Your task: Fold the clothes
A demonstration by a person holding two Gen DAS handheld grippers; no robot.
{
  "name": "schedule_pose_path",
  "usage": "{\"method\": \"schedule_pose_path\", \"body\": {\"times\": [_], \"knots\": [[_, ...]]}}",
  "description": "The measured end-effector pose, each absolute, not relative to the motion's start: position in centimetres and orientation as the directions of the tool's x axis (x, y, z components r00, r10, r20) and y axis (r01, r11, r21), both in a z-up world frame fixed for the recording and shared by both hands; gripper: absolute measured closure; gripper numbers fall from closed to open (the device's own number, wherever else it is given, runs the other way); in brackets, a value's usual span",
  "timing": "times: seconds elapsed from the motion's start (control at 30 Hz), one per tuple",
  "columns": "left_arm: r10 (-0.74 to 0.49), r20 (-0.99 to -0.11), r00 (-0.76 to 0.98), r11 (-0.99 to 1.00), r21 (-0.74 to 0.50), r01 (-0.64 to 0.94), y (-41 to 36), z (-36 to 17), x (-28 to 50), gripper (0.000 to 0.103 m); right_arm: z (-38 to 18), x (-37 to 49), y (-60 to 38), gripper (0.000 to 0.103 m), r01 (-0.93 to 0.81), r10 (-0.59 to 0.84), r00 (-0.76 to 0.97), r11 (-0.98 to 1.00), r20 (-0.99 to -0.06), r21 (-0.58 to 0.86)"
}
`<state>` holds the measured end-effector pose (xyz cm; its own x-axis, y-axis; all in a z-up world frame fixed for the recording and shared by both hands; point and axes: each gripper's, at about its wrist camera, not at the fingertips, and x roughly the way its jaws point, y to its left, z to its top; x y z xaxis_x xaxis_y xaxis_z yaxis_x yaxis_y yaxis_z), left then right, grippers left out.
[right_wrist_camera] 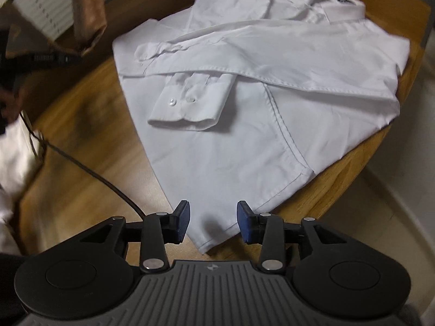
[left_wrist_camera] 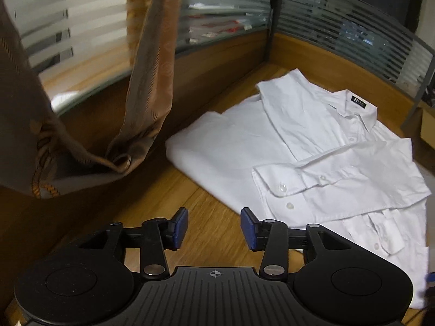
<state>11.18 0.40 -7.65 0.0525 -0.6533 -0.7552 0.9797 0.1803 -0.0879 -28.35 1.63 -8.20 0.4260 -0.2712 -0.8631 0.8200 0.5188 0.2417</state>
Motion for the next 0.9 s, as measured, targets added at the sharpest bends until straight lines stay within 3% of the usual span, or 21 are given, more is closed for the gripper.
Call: {"method": "schedule_pose_path", "body": {"times": [0.13, 0.3, 0.47, 0.6, 0.63, 0.67, 0.7, 0.8, 0.9], "knots": [[-0.625, -0.777, 0.078, 0.172, -0.04, 0.984, 0.8, -7.8, 12.3, 0.055, -8.7, -26.2, 2.6, 0.057, 0.807, -0.326, 0.391, 0.571, -0.861, 0.151], [-0.609, -0.785, 0.113, 0.176, 0.005, 0.984, 1.5, -7.6, 14.5, 0.052, -9.0, -24.5, 4.0, 0.044, 0.766, -0.354, 0.371, 0.639, -0.859, 0.067], [-0.603, -0.787, 0.131, 0.159, 0.043, 0.986, 1.8, -6.8, 16.4, 0.049, -9.9, -23.5, 5.2, 0.043, 0.733, -0.358, 0.347, 0.68, -0.867, 0.013], [-0.627, -0.77, 0.122, 0.196, -0.004, 0.981, 2.3, -6.7, 17.4, 0.044, -10.4, -22.4, 6.3, 0.043, 0.705, -0.376, 0.325, 0.708, -0.868, -0.042], [-0.631, -0.768, 0.113, 0.202, -0.022, 0.979, 2.4, -6.9, 17.5, 0.043, -10.5, -22.2, 6.5, 0.045, 0.706, -0.391, 0.317, 0.706, -0.864, -0.061], [-0.634, -0.767, 0.097, 0.205, -0.046, 0.978, 2.5, -7.2, 17.4, 0.043, -10.5, -22.1, 6.6, 0.055, 0.708, -0.411, 0.307, 0.701, -0.858, -0.082], [-0.637, -0.767, 0.077, 0.204, -0.072, 0.976, 2.5, -7.5, 17.2, 0.043, -10.5, -22.1, 6.5, 0.073, 0.708, -0.423, 0.299, 0.699, -0.855, -0.099], [-0.654, -0.756, 0.027, 0.221, -0.156, 0.963, 2.5, -8.4, 16.4, 0.039, -10.2, -22.2, 6.5, 0.098, 0.7, -0.444, 0.28, 0.701, -0.851, -0.136], [-0.678, -0.735, -0.002, 0.254, -0.237, 0.938, 2.3, -9.4, 15.2, 0.036, -9.0, -22.5, 7.4, 0.102, 0.693, -0.493, 0.263, 0.695, -0.829, -0.193]]}}
